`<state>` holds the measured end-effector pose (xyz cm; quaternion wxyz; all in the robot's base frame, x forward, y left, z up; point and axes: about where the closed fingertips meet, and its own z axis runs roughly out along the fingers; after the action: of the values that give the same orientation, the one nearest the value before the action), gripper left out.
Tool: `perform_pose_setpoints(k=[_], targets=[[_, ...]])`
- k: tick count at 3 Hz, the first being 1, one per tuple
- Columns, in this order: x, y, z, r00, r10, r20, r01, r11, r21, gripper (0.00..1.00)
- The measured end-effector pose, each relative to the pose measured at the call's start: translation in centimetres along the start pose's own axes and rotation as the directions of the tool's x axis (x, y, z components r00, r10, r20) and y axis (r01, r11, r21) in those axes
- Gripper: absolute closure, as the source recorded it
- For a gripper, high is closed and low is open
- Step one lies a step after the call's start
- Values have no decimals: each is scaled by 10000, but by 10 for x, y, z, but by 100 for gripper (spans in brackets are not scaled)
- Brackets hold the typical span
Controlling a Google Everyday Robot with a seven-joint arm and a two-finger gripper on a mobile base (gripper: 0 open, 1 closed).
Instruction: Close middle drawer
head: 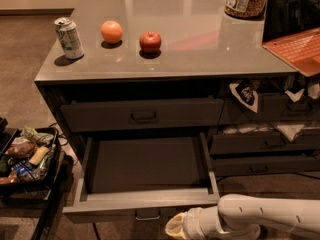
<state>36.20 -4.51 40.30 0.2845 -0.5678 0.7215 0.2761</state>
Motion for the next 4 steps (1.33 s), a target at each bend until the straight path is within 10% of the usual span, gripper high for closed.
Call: perform_pose_setpoints(k=[4], targets=[[-6, -50, 23, 9834, -1779, -372, 1807, 9785, 991, 100]])
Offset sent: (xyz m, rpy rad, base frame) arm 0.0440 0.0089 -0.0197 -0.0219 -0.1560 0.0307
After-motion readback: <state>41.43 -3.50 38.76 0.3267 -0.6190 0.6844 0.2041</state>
